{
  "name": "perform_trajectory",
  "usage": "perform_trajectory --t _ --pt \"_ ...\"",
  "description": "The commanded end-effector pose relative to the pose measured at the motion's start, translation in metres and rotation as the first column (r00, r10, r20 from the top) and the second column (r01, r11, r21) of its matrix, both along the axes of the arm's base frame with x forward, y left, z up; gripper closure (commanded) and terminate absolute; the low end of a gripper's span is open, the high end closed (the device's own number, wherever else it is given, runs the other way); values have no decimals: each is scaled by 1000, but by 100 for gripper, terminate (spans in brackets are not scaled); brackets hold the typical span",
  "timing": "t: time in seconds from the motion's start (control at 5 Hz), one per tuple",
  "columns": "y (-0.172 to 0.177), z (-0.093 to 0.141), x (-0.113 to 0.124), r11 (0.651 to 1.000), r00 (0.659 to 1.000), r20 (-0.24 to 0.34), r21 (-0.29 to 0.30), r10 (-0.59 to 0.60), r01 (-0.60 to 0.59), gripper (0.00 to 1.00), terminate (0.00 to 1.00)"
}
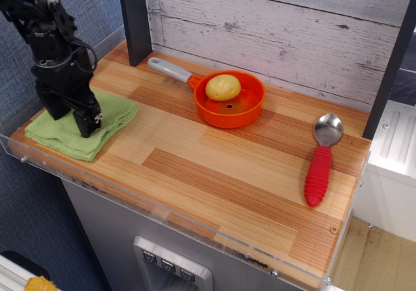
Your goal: Move the green cloth from center of the table to left side of the table.
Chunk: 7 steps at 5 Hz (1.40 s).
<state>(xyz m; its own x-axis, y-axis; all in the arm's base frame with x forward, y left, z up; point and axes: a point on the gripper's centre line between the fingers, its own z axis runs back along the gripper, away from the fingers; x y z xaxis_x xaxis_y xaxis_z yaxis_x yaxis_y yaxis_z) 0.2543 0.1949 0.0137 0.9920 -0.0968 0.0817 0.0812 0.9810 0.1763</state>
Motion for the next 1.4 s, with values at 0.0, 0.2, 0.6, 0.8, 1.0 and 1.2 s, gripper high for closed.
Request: perform_trajectory --t 0.0,0.2,0.6,0.8,1.0,1.2 --pt "-2 53 15 996 996 85 89 -5 -2 0 0" --pt "-14 74 22 994 992 126 110 -1 -13 0 0" --pt "-25 97 25 989 994 110 142 16 -32 0 0" --pt "-25 97 25 990 995 100 135 31 -44 0 0" --pt "-44 98 25 993 996 78 113 33 -42 0 0" --pt "-70 105 19 995 995 56 48 86 -89 0 0"
